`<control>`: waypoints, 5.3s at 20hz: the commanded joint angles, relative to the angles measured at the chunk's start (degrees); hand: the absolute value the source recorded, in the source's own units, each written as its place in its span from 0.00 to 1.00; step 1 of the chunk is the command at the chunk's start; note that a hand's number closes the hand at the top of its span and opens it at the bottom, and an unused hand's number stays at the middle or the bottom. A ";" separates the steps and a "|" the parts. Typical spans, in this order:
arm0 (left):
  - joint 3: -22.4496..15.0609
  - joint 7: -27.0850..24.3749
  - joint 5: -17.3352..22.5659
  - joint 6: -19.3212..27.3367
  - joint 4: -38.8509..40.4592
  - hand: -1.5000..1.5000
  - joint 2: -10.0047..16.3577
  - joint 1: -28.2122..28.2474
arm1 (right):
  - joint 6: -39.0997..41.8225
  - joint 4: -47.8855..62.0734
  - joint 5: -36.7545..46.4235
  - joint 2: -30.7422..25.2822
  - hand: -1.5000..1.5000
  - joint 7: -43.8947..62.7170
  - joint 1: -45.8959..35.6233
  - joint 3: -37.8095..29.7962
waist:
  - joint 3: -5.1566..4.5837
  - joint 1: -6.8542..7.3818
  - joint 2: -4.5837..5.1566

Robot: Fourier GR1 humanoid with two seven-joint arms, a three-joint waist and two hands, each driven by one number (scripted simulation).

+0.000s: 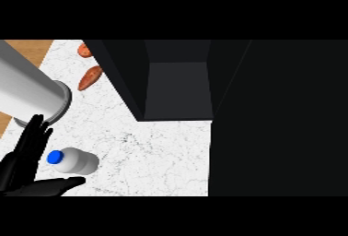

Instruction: Pick up the bottled water, place it into the cabinet and close the cabinet

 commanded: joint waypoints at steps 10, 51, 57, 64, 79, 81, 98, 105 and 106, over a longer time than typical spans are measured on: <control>6.57 -23.24 -1.77 0.12 30.29 0.00 0.29 -5.79 | 1.75 -11.07 0.58 -0.64 0.00 -1.38 10.41 2.85 | -0.08 -0.36 0.05; 3.16 -63.83 3.81 -11.18 73.54 1.00 -7.53 -23.40 | 5.71 -4.37 1.05 -0.61 0.00 -9.07 13.95 1.13 | -0.06 -0.38 0.09; -2.86 -55.17 11.18 -11.35 66.95 1.00 -7.70 -24.93 | 4.70 -5.34 -1.97 -0.56 0.00 -6.25 11.83 -0.83 | 0.07 0.71 -0.05; -20.46 -48.11 23.54 0.89 56.49 1.00 -7.76 -23.84 | 6.56 -2.11 1.52 0.02 0.00 -10.40 14.21 1.72 | 0.07 0.20 -0.26; -36.26 -32.14 26.28 31.76 44.69 1.00 -7.77 -42.11 | 5.34 -3.64 -0.37 0.90 0.00 -8.44 11.77 0.73 | 0.03 -0.48 0.18; -36.44 -35.86 27.14 32.47 49.81 1.00 -7.77 -43.47 | 4.70 -1.92 -1.75 0.91 0.00 -7.25 8.69 -1.80 | 0.02 -0.37 0.33; -32.88 -32.71 23.23 39.32 80.89 1.00 -7.77 -66.95 | 8.34 -3.14 -6.63 -0.90 0.00 -8.24 8.73 -7.11 | 0.03 -2.94 1.37; -24.59 -34.41 26.87 41.45 89.26 1.00 -7.32 -71.47 | 9.02 1.53 -5.05 -0.39 0.00 -9.80 4.72 -7.43 | -0.02 -3.19 1.76; -24.38 -35.21 27.20 42.87 89.58 1.00 -7.76 -72.03 | 9.36 2.13 -5.38 -1.05 0.00 -9.45 4.61 -8.42 | -0.02 -3.75 1.88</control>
